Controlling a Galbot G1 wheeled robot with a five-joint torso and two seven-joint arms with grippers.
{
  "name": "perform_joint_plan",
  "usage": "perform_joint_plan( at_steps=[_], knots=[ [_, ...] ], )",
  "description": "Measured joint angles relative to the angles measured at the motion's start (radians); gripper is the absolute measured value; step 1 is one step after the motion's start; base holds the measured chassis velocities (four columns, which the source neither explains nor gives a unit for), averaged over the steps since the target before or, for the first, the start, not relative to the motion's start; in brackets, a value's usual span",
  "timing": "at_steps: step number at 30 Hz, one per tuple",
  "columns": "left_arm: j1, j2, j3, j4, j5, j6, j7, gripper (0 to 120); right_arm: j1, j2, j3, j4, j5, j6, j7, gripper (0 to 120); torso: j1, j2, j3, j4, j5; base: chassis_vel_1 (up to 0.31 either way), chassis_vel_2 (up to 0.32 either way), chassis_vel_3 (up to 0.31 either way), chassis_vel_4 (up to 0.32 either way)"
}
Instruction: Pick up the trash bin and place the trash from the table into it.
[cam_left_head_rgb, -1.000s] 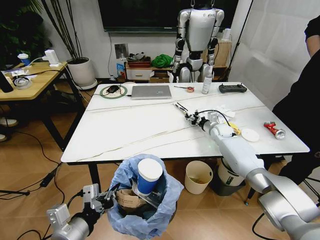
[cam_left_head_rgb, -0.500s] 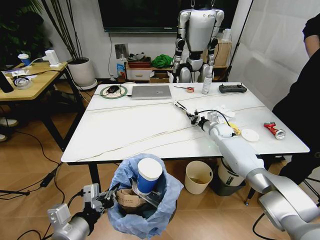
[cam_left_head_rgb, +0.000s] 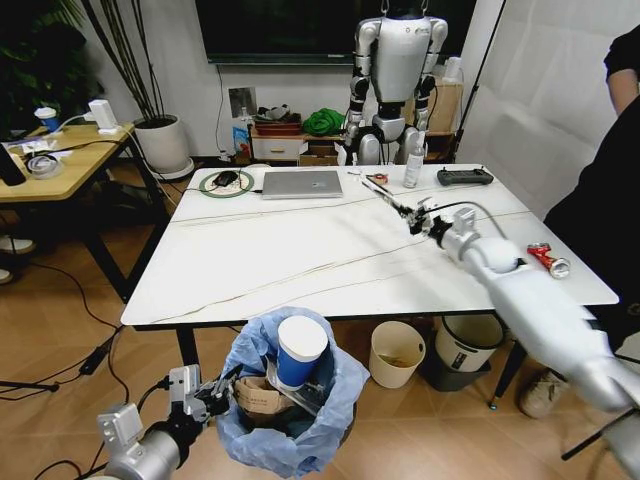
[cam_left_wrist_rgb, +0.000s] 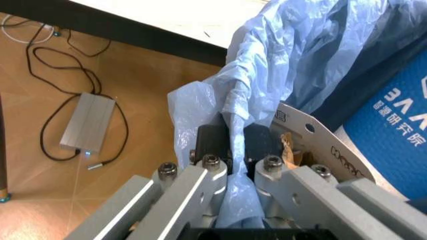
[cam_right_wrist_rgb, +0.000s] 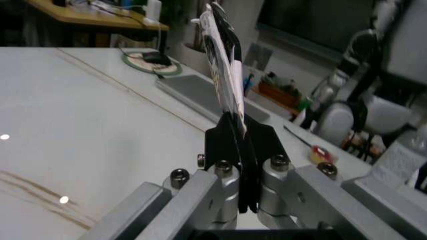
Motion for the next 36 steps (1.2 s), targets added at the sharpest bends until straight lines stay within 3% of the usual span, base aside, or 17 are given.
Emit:
perform_joint_plan(
  at_steps=[4, 5, 12, 19, 29, 36],
  knots=[
    [-0.016, 0.014, 0.002, 0.009, -0.014, 0.0, -0.004, 0, -0.078, -0.206, 0.071, 0.284, 0.014, 0.017, -0.026, 0, 0.0, 0.0, 0.0, -0.0004, -0.0005, 0.0, 0.0, 0.0, 0.0],
    [-0.016, 0.014, 0.002, 0.009, -0.014, 0.0, -0.004, 0, -0.078, -0.206, 0.071, 0.284, 0.014, 0.017, -0.026, 0, 0.0, 0.0, 0.0, -0.0004, -0.0005, 0.0, 0.0, 0.0, 0.0],
    [-0.03, 0.038, 0.006, 0.008, -0.029, 0.005, -0.011, 0, -0.155, -0.457, 0.153, 0.579, -0.035, 0.105, -0.064, 0, 0.0, 0.0, 0.0, 0.0, 0.0, 0.0, 0.0, 0.0, 0.0],
    [-0.025, 0.052, -0.007, -0.005, -0.038, 0.005, -0.011, 0, -0.167, -0.576, 0.184, 0.701, -0.254, 0.207, -0.158, 0, 0.0, 0.0, 0.0, 0.0001, -0.0002, 0.0, 0.0, 0.0, 0.0],
    [-0.023, 0.045, -0.02, -0.009, -0.042, 0.005, -0.013, 0, -0.172, -0.664, 0.185, 0.824, -0.385, 0.292, -0.234, 0, 0.0, 0.0, 0.0, 0.0, -0.0005, 0.0, 0.0, 0.0, 0.0],
    [-0.011, 0.035, -0.03, -0.015, -0.035, 0.005, -0.013, 0, -0.167, -0.71, 0.185, 0.881, -0.4, 0.343, -0.268, 0, 0.0, 0.0, 0.0, 0.0001, -0.0004, 0.0, 0.0, 0.0, 0.0]
  ],
)
